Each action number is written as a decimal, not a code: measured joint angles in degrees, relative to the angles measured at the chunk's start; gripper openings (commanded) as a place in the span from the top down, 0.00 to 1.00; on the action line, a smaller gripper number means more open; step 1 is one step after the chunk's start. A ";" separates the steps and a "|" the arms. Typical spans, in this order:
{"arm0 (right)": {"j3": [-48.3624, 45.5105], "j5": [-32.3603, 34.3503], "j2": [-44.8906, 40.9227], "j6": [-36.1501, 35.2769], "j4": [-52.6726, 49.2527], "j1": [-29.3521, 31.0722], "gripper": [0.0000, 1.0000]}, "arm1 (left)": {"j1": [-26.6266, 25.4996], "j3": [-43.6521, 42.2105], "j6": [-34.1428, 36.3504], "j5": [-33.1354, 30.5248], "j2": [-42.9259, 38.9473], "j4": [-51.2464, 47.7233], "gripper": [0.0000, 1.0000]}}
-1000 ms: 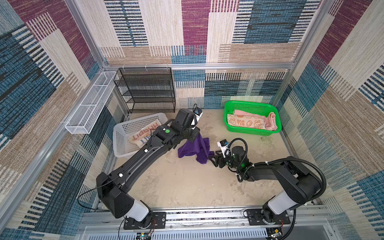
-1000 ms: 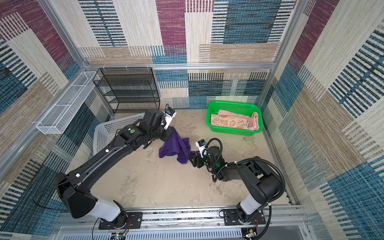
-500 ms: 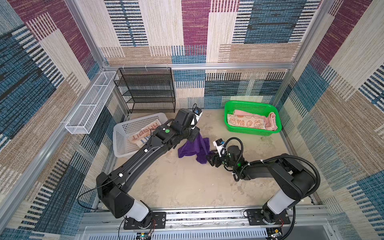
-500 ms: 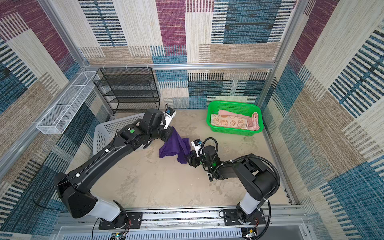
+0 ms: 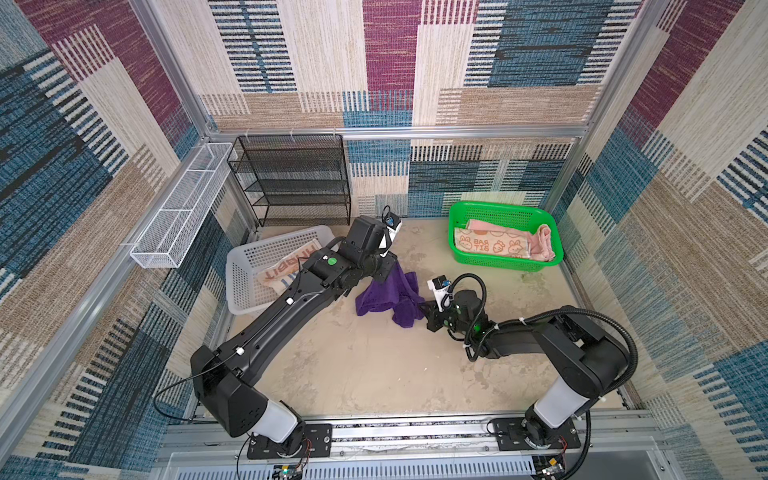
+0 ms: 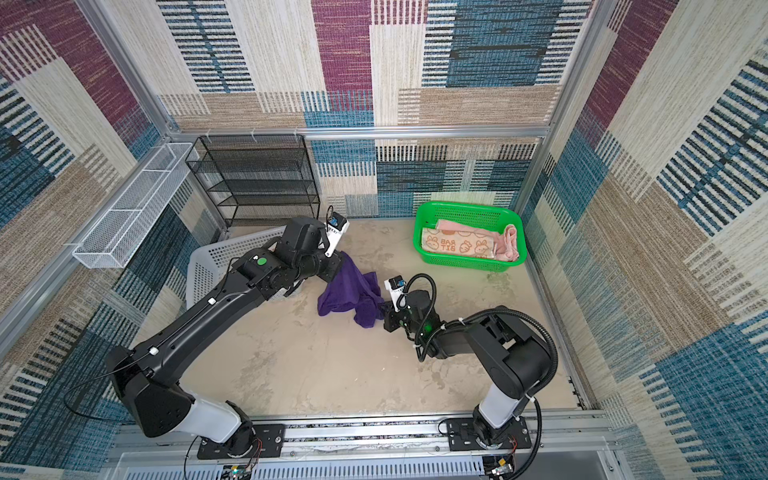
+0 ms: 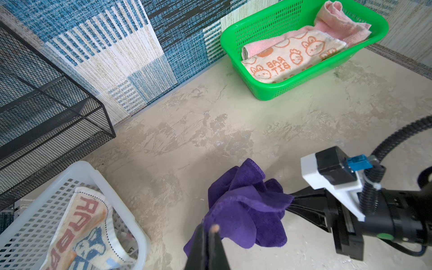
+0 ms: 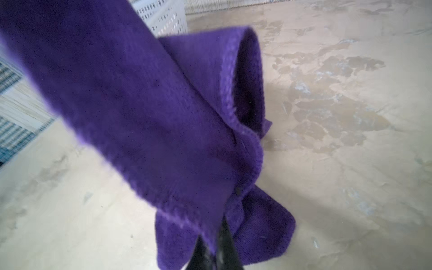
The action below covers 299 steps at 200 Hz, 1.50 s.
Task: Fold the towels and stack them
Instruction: 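Lift the towel corner with the left gripper while the right gripper grasps another corner, then raise both grippers and spread them apart to stretch the purple towel open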
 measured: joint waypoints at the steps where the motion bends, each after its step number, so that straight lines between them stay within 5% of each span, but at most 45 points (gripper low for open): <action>1: 0.02 0.02 -0.11 -0.02 -0.04 0.00 1.00 | 0.02 0.00 0.00 0.00 0.00 0.00 1.00; 102: 16.85 12.35 -14.71 -8.09 -22.69 -3.45 1.00 | 8.39 6.93 -4.70 5.20 1.27 -1.03 1.00; 158: 39.80 12.94 -13.60 -9.51 -34.71 -14.16 1.00 | 12.50 28.74 -5.95 10.84 10.47 -3.65 1.00; 220: 65.16 12.26 -7.17 -14.60 -44.76 -16.37 1.00 | 15.58 59.91 -7.41 18.45 22.95 -9.29 1.00; 299: 68.76 2.73 -15.91 -19.71 -53.68 -16.26 1.00 | 15.74 49.24 -7.58 26.18 9.44 -12.00 1.00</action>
